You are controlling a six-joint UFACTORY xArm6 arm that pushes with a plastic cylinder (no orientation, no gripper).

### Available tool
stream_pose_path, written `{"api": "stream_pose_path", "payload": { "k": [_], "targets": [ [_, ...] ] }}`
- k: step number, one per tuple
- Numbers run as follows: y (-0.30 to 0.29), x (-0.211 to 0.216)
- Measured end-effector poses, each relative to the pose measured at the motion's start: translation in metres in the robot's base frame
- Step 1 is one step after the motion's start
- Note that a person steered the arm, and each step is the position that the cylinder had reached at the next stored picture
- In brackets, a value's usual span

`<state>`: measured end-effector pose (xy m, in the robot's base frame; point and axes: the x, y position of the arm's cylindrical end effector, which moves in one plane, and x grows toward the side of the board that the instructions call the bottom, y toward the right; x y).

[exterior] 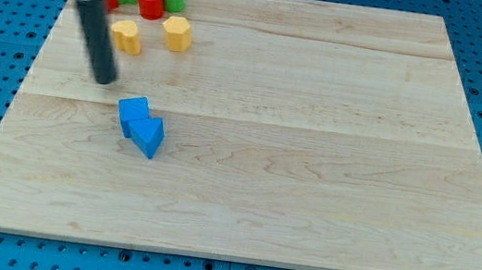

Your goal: Slide the yellow heart along with the yellow hexagon a bit right

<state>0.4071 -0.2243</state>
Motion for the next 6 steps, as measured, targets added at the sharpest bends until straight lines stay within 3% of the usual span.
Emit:
{"api": "stream_pose_path", "payload": {
  "k": [1, 2, 3, 4, 6],
  "targets": [
    [-0.035, -0.045],
    [-0.001, -0.068],
    [0.090, -0.083],
    [0.123, -0.097],
    [0.001, -0.088]
  ]
}}
